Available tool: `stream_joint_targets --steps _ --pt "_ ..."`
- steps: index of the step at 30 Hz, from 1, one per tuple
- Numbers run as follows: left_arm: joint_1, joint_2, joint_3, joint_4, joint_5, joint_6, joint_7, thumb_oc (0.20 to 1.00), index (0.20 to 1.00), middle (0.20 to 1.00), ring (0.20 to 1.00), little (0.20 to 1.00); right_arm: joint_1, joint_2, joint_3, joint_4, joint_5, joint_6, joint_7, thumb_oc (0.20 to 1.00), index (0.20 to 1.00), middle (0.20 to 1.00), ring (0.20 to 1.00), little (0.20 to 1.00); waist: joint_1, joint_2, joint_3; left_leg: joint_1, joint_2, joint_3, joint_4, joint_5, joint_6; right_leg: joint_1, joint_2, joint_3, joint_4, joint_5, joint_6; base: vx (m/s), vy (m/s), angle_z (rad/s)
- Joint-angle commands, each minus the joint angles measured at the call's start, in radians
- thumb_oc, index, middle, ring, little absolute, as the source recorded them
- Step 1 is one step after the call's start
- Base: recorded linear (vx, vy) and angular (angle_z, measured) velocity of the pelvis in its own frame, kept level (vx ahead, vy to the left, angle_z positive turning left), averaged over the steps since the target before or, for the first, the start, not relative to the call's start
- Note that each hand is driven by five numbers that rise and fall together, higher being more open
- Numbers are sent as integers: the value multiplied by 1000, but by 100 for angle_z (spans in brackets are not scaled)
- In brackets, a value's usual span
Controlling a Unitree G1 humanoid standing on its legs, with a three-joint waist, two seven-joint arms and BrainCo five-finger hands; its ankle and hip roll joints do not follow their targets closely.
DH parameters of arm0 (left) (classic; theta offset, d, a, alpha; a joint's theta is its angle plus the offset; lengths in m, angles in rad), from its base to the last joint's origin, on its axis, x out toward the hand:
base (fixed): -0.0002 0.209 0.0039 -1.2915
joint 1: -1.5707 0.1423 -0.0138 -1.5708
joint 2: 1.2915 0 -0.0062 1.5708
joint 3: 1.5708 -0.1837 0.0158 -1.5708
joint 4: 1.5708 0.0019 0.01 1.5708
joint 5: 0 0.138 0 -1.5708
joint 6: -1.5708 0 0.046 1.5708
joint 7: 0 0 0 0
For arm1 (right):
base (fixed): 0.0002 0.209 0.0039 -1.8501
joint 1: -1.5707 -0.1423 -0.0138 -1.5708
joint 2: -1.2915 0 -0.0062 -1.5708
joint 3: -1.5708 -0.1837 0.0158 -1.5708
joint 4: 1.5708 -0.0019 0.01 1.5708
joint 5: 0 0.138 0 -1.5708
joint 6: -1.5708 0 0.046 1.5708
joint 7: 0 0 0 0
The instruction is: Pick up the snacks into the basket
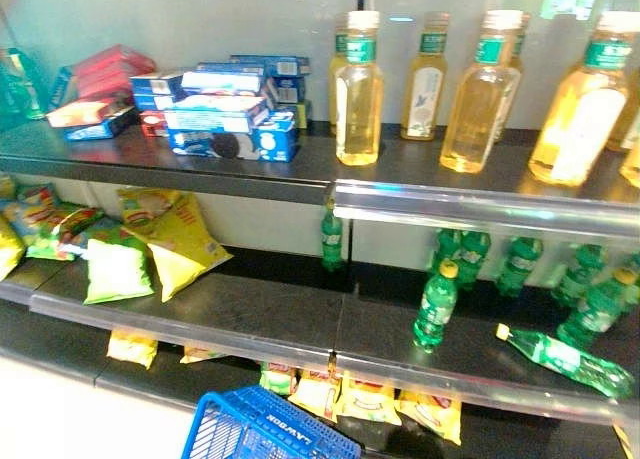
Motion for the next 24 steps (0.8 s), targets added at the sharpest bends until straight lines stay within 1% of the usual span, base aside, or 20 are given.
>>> stream_joint_targets --steps 1,2,3,4,5,6,8,9,10,12,14,16,17,18,19,22,24 --pt "-27 52 66 0 33 -37 12 200 200 200 200 200 -54 9 5 -19 41 -29 -5 1000 1000 1000 1000 1000 -9 -39 28 -97 -51 10 110 -66 44 -17 -81 11 64 -65 117 -96 92 -49" --pt "-19 59 83 -25 8 -45 19 200 200 200 200 200 -64 18 13 -35 36 -30 -8 1000 1000 1000 1000 1000 9 -37 37 -96 -45 51 118 -76 50 -39 -110 -53 69 -50 118 -63 61 -40" --pt "-19 59 83 -25 8 -45 19 200 200 200 200 200 -64 18 13 -35 36 -30 -8 1000 1000 1000 1000 1000 10 -37 38 -95 -45 52 119 -77 50 -37 -109 -53 69 -50 118 -63 47 -72" --pt "-10 62 95 -38 -5 -53 22 200 200 200 200 200 -62 21 18 -49 30 -33 -7 1000 1000 1000 1000 1000 20 -39 39 -85 -40 77 114 -83 48 -40 -134 -115 62 -37 118 -14 12 -70" --pt "-10 63 95 -38 -5 -53 22 200 200 200 200 200 -62 21 19 -49 30 -33 -7 1000 1000 1000 1000 1000 20 -39 40 -85 -40 76 114 -83 48 -39 -134 -116 62 -37 118 -30 -9 -95" --pt "-9 68 111 -49 -23 -59 24 200 200 200 200 200 -70 24 30 -77 23 -37 -9 1000 1000 1000 1000 1000 31 -45 44 -77 -37 84 114 -87 48 -50 -144 -140 61 -26 121 -4 -36 -76" --pt "-1 75 121 -59 -27 -63 26 200 200 200 200 200 -67 20 34 -97 22 -41 -7 1000 1000 1000 1000 1000 33 -47 41 -74 -36 82 110 -86 46 -46 -141 -139 52 -26 118 36 -48 -49" --pt "12 86 141 -71 -29 -63 29 200 200 200 200 200 -47 12 34 -168 21 -48 -8 1000 1000 1000 1000 1000 33 -53 31 -67 -30 78 101 -81 39 -32 -136 -144 39 -29 113 64 -44 -20" --pt "12 86 141 -72 -29 -63 29 200 200 200 200 200 -46 11 34 -169 20 -47 -9 1000 1000 1000 1000 1000 32 -52 31 -66 -30 78 100 -80 39 -31 -136 -144 39 -30 113 97 -74 -19" --pt "32 93 155 -107 -30 -65 33 200 200 200 200 200 -8 -10 22 -284 23 -60 -7 1000 1000 1000 1000 1000 23 -54 21 -52 -11 74 83 -71 24 -6 -132 -170 32 -42 112 95 -94 -4" --pt "37 94 160 -118 -31 -65 35 200 200 200 200 200 4 -19 17 -305 16 -62 -10 1000 1000 1000 1000 1000 19 -52 19 -44 -5 70 72 -65 18 6 -130 -181 30 -47 111 67 -70 15" --pt "53 103 172 -164 -38 -68 39 200 200 200 200 200 31 -40 9 -433 9 -63 -6 1000 1000 1000 1000 1000 11 -50 18 -37 7 67 58 -58 11 10 -123 -184 31 -55 110 51 -79 11" --pt "71 107 175 -215 -44 -71 37 200 200 200 200 200 39 -71 -4 -532 -6 -66 -12 1000 1000 1000 1000 1000 7 -46 21 -37 14 68 51 -52 5 15 -120 -189 28 -60 109 42 -69 8" --pt "71 107 175 -215 -44 -71 37 200 200 200 200 200 40 -71 -4 -534 -6 -65 -12 1000 1000 1000 1000 1000 7 -45 21 -36 14 68 51 -52 5 16 -120 -189 28 -60 109 26 -73 9" --pt "76 110 174 -243 -47 -70 41 200 200 200 200 200 35 -84 -16 -592 4 -68 -17 1000 1000 1000 1000 1000 5 -42 26 -38 16 67 50 -50 5 11 -119 -188 31 -62 109 -3 -35 6" --pt "92 118 173 -313 -63 -76 43 200 200 200 200 200 12 -120 -35 -686 27 -78 -16 1000 1000 1000 1000 1000 6 -31 44 -47 18 68 51 -47 2 -1 -121 -186 40 -66 109 -42 -41 2" --pt "95 127 168 -365 -86 -82 45 200 200 200 200 200 -57 -189 -38 -772 36 -84 -16 1000 1000 1000 1000 1000 10 -21 70 -63 19 71 55 -43 1 -27 -125 -177 60 -69 109 -87 -26 0"
